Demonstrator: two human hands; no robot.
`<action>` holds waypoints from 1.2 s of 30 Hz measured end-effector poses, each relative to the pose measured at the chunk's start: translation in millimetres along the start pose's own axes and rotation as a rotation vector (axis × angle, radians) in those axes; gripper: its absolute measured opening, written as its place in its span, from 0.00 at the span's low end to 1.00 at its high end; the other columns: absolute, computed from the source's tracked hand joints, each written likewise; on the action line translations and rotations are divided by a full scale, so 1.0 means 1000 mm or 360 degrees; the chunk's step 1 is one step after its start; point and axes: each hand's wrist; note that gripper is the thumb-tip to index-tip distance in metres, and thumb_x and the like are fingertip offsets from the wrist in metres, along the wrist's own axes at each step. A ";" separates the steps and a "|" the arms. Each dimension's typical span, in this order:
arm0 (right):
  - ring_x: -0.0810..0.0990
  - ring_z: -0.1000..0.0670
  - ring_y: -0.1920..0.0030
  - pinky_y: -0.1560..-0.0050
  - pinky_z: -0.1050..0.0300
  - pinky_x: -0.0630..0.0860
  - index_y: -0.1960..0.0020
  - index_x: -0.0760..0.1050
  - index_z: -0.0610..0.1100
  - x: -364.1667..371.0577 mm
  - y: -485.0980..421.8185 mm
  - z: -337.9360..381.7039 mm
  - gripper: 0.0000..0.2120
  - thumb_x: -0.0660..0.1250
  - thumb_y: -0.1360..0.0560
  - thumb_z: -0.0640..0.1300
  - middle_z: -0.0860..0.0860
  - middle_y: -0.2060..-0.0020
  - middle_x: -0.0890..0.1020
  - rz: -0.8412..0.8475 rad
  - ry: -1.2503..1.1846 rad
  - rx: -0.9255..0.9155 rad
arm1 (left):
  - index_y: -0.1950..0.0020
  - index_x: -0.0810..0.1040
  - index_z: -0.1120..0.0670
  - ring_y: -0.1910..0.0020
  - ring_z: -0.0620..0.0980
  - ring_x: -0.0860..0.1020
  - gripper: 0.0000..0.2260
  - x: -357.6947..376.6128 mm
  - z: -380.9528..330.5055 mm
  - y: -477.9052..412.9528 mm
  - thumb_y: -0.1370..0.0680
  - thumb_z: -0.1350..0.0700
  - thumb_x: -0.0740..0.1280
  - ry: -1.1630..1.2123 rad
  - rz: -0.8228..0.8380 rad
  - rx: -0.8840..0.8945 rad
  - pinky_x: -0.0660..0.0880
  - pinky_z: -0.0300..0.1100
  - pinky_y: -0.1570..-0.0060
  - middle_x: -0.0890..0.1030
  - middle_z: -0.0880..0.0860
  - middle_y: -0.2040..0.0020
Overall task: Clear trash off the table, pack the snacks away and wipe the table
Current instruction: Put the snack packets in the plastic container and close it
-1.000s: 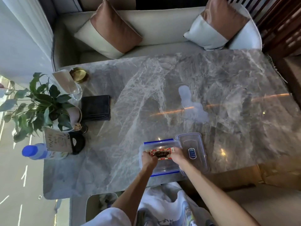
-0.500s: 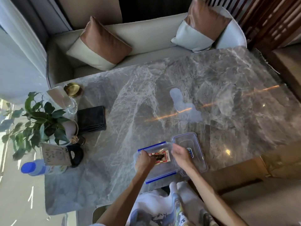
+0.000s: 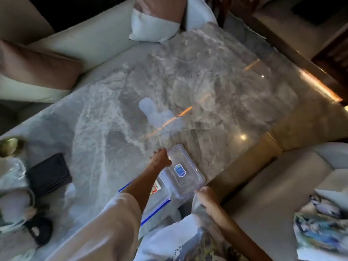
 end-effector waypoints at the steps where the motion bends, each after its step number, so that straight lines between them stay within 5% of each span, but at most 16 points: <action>1: 0.81 0.47 0.48 0.47 0.57 0.75 0.44 0.80 0.39 0.001 -0.001 0.000 0.14 0.65 0.22 0.48 0.44 0.48 0.82 0.0040 -0.0027 0.0024 | 0.30 0.66 0.60 0.29 0.62 0.66 0.24 0.004 -0.002 -0.003 0.25 0.60 0.65 -0.0008 0.0050 -0.0016 0.66 0.57 0.33 0.67 0.61 0.29; 4: 0.74 0.52 0.60 0.53 0.60 0.77 0.54 0.75 0.43 -0.002 -0.001 -0.001 0.03 0.68 0.23 0.41 0.48 0.60 0.75 0.0182 -0.0468 0.0158 | 0.31 0.66 0.60 0.30 0.61 0.66 0.24 0.015 -0.008 -0.006 0.26 0.59 0.67 -0.0016 0.0061 -0.0005 0.65 0.56 0.33 0.65 0.60 0.30; 6: 0.75 0.50 0.58 0.47 0.53 0.78 0.46 0.76 0.40 -0.008 -0.001 -0.004 0.06 0.67 0.23 0.37 0.46 0.56 0.75 0.0209 -0.0744 0.0201 | 0.31 0.67 0.58 0.31 0.61 0.67 0.24 0.018 -0.011 -0.005 0.26 0.58 0.67 0.0013 -0.0019 -0.0001 0.64 0.54 0.33 0.67 0.60 0.31; 8: 0.74 0.48 0.62 0.58 0.53 0.76 0.42 0.76 0.38 -0.018 -0.001 -0.002 0.10 0.65 0.23 0.34 0.43 0.58 0.77 0.0056 -0.0827 0.0135 | 0.32 0.67 0.58 0.32 0.61 0.68 0.22 0.016 -0.014 -0.004 0.25 0.57 0.66 0.0107 -0.0148 0.0050 0.64 0.54 0.33 0.69 0.60 0.33; 14: 0.81 0.43 0.42 0.38 0.46 0.76 0.31 0.74 0.43 -0.048 0.009 0.059 0.23 0.63 0.25 0.32 0.43 0.41 0.82 -0.0309 -0.0892 -0.0502 | 0.40 0.73 0.65 0.38 0.62 0.71 0.18 -0.024 0.004 0.022 0.22 0.54 0.68 0.0658 -0.0697 0.0315 0.64 0.50 0.38 0.76 0.63 0.41; 19: 0.81 0.46 0.43 0.38 0.51 0.76 0.28 0.71 0.42 -0.009 0.020 0.136 0.26 0.69 0.25 0.35 0.43 0.38 0.81 -0.0158 -0.0550 -0.0847 | 0.45 0.75 0.63 0.47 0.63 0.76 0.15 -0.039 0.102 0.077 0.22 0.51 0.67 0.0948 -0.0921 -0.0080 0.70 0.50 0.46 0.75 0.64 0.46; 25: 0.82 0.49 0.45 0.40 0.56 0.76 0.28 0.71 0.42 0.075 0.046 0.148 0.27 0.70 0.27 0.35 0.46 0.41 0.82 0.0191 0.0123 -0.1103 | 0.55 0.72 0.60 0.48 0.65 0.76 0.11 0.028 0.196 0.145 0.20 0.53 0.65 0.1132 -0.0971 -0.0564 0.67 0.49 0.53 0.77 0.69 0.48; 28: 0.81 0.49 0.43 0.42 0.61 0.75 0.29 0.72 0.43 0.088 0.045 0.124 0.26 0.69 0.26 0.38 0.46 0.38 0.81 0.0114 0.0464 -0.1155 | 0.56 0.71 0.60 0.49 0.65 0.77 0.11 0.067 0.203 0.154 0.19 0.52 0.63 0.1155 -0.0827 -0.0655 0.67 0.50 0.54 0.77 0.68 0.49; 36: 0.76 0.40 0.37 0.32 0.51 0.70 0.28 0.70 0.43 0.091 0.033 0.086 0.23 0.66 0.23 0.37 0.37 0.36 0.75 -0.0085 0.0586 -0.1065 | 0.57 0.74 0.60 0.52 0.62 0.78 0.13 0.095 0.189 0.155 0.20 0.50 0.64 0.1195 -0.0772 -0.0677 0.67 0.47 0.56 0.76 0.62 0.54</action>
Point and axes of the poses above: each hand's wrist, its own y-axis away from the middle knuckle, its own x-axis out of the palm, z = x × y
